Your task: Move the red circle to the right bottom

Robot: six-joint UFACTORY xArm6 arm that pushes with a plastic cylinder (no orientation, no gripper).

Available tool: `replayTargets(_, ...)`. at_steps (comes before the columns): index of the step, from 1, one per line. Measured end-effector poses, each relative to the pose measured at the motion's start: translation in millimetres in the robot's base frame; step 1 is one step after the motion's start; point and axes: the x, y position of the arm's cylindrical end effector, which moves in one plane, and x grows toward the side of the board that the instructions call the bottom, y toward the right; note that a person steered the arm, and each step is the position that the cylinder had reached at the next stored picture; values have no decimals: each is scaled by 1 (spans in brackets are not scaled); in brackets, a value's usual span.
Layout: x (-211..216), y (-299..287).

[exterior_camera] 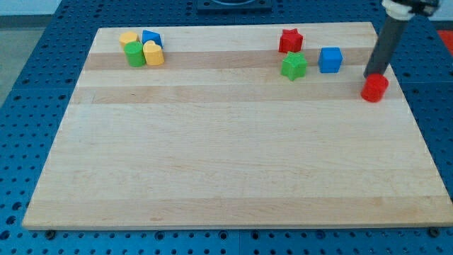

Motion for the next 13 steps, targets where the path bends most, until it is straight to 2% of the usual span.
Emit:
replayTargets(2,83,0)
replayTargets(4,119,0)
replayTargets(5,117,0)
replayTargets(6,77,-27)
replayTargets(7,94,-54)
replayTargets(9,150,-52)
replayTargets(12,162,-50)
replayTargets(13,107,-47)
